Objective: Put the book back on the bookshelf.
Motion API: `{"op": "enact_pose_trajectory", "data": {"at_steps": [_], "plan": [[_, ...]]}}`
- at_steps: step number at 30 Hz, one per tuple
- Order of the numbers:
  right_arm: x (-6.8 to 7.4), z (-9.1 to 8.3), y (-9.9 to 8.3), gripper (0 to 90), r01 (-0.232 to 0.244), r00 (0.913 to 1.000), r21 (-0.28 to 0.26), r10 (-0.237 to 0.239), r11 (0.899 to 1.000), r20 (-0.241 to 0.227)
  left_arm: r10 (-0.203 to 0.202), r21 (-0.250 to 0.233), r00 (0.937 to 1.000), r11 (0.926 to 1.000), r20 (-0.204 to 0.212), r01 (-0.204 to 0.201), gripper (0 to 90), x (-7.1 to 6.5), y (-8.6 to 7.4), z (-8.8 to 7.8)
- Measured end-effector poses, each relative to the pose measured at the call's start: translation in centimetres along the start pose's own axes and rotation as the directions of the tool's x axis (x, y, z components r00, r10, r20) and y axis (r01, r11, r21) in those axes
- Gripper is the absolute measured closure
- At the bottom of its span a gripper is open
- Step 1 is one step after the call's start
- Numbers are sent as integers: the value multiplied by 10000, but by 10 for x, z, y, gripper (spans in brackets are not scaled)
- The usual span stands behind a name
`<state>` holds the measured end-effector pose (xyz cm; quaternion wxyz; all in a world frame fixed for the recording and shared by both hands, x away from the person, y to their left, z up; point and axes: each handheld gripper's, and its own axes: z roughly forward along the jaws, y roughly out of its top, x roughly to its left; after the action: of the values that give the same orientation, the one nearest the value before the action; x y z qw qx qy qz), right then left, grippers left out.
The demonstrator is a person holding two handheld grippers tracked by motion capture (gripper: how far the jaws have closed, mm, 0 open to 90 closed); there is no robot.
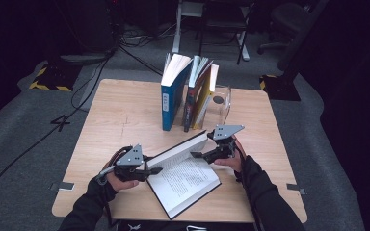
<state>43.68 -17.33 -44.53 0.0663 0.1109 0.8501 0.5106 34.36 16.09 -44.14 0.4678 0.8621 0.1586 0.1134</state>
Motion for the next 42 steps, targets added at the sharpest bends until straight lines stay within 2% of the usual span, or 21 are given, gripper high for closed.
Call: {"op": "enact_pose_trajectory", "data": {"at_steps": [2, 3, 5, 6, 7, 9, 11, 13, 17, 19, 20, 21, 23, 24, 29, 32, 34, 38, 40, 41, 42], "plan": [[3, -2, -1, 328, 225, 9997, 61, -225, 9997, 79, -37, -6, 9997, 10000, -236, 36, 527, 2, -1, -2], [4, -3, -1, 349, 259, 9996, 73, -260, 9996, 107, -204, -7, 9985, 9998, -504, 204, 512, 3, -2, -3], [5, -6, -3, 403, 341, 9993, 84, -342, 9994, 168, -417, -122, 9981, 9991, -461, 412, 524, 7, -4, -4], [6, -8, -3, 434, 404, 9991, 135, -406, 9991, 149, -590, -229, 9980, 9980, -247, 584, 535, 9, -5, -3], [8, -10, -3, 470, 545, 9985, 245, -547, 9982, 86, -602, -401, 9982, 9974, -16, 601, 608, 11, -5, -3], [12, -14, -3, 559, 985, 9949, 428, -973, 9942, -281, -530, -267, 9986, 9982, -72, 528, 611, 14, -2, 2], [20, -16, -2, 624, 1551, 9869, 598, -1519, 9861, -543, -531, -212, 9986, 9984, -84, 529, 595, 18, 1, 6], [25, -19, -1, 653, 1798, 9835, 694, -1779, 9813, -326, -575, -256, 9982, 9980, 180, 579, 593, 23, 2, 9], [30, -24, -1, 678, 1911, 9815, 779, -1915, 9785, -18, -569, -259, 9981, 9980, 223, 574, 568, 28, 6, 12], [36, -29, -2, 699, 1834, 9825, 695, -1851, 9806, 191, -661, -205, 9977, 9976, 124, 663, 505, 30, 10, 15], [38, -31, -2, 705, 1810, 9826, 687, -1834, 9811, 300, -659, -172, 9978, 9977, -113, 657, 440, 29, 12, 16], [41, -32, -2, 707, 1762, 9830, 712, -1793, 9818, 385, -810, -226, 9967, 9965, 38, 811, 418, 29, 16, 14], [44, -32, -2, 708, 1767, 9827, 732, -1802, 9815, 430, -714, -165, 9974, 9973, -62, 713, 385, 27, 18, 12], [46, -32, -2, 707, 1776, 9820, 754, -1818, 9812, 518, -570, -108, 9980, 9983, -284, 568, 385, 23, 22, 10], [51, -31, -2, 707, 1592, 9842, 710, -1639, 9847, 670, -264, -285, 9966, 9993, -774, 242, 348, 7, 41, -2], [54, -30, -1, 703, 1674, 9825, 764, -1728, 9829, 698, -249, -221, 9962, 9995, -840, 231, 331, 2, 48, -1], [55, -28, 0, 699, 1804, 9802, 818, -1861, 9802, 684, -160, 153, 9933, 9997, -1143, 179, 318, -1, 53, 3], [57, -27, 0, 677, 1813, 9805, 892, -1870, 9794, 603, 486, 983, 9928, 9944, -1096, -378, 309, -9, 56, 10], [57, -26, 0, 666, 1821, 9803, 940, -1881, 9788, 599, 801, 1266, 9906, 9898, -1108, -658, 366, -13, 56, 10], [56, -26, -1, 664, 1825, 9801, 944, -1887, 9787, 621, 801, 1266, 9906, 9898, -1108, -658, 392, -13, 56, 10], [56, -25, -1, 654, 1794, 9808, 928, -1854, 9794, 601, 1037, 1398, 9890, 9862, -1051, -885, 419, -14, 55, 10]]}}
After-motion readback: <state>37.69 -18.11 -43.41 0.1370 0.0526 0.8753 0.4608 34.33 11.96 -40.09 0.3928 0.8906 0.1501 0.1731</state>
